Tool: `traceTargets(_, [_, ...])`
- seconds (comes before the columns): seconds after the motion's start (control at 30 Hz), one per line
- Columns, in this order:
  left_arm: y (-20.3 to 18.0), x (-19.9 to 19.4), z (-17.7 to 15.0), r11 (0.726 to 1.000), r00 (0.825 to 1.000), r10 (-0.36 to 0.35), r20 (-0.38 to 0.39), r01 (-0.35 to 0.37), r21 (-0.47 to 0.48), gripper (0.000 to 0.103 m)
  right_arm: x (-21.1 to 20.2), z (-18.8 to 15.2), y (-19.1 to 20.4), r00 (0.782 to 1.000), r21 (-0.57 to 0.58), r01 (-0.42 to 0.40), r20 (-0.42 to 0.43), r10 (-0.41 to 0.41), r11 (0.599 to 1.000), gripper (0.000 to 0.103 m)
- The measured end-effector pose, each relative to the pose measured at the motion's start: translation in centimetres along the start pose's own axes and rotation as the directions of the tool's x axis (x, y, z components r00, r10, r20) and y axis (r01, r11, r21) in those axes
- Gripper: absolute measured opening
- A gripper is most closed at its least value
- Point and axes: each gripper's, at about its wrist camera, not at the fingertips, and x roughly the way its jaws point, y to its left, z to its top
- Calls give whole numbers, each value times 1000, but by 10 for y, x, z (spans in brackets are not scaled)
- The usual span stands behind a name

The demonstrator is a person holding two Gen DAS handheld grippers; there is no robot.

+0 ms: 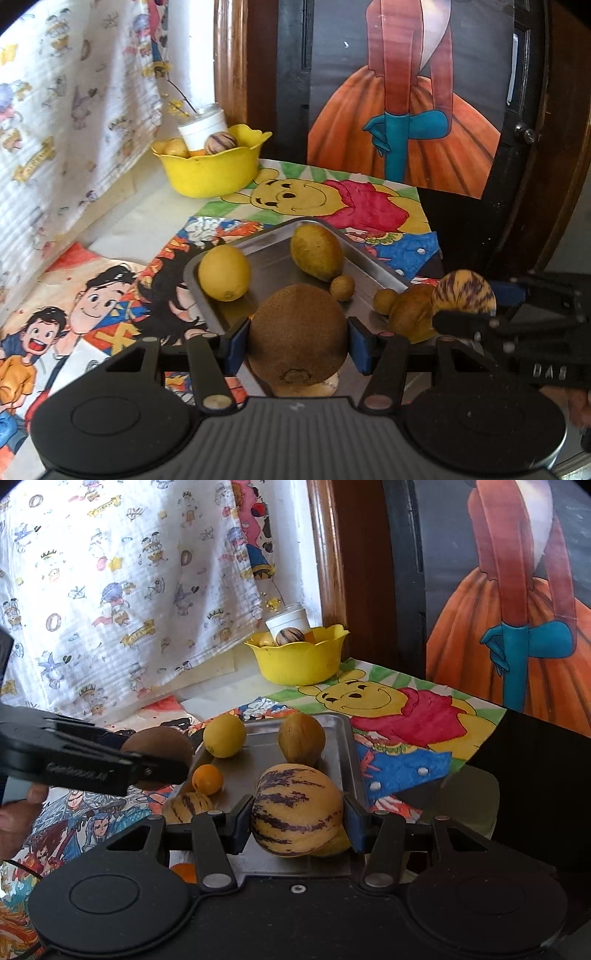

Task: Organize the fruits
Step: 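Lower the kiwi and pepino into the tray while both tools open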

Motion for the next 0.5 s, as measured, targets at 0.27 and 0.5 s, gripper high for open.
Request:
traceTargets(0.27, [-3,23,6,999,999,-35,-23,36,10,59,-1,-19,2,998,58,57,-12,-56,997,52])
traceTargets(0.5, [-7,41,7,997,998,-58,-36,59,40,59,8,-31,9,996,73,87,-42,-84,994,52])
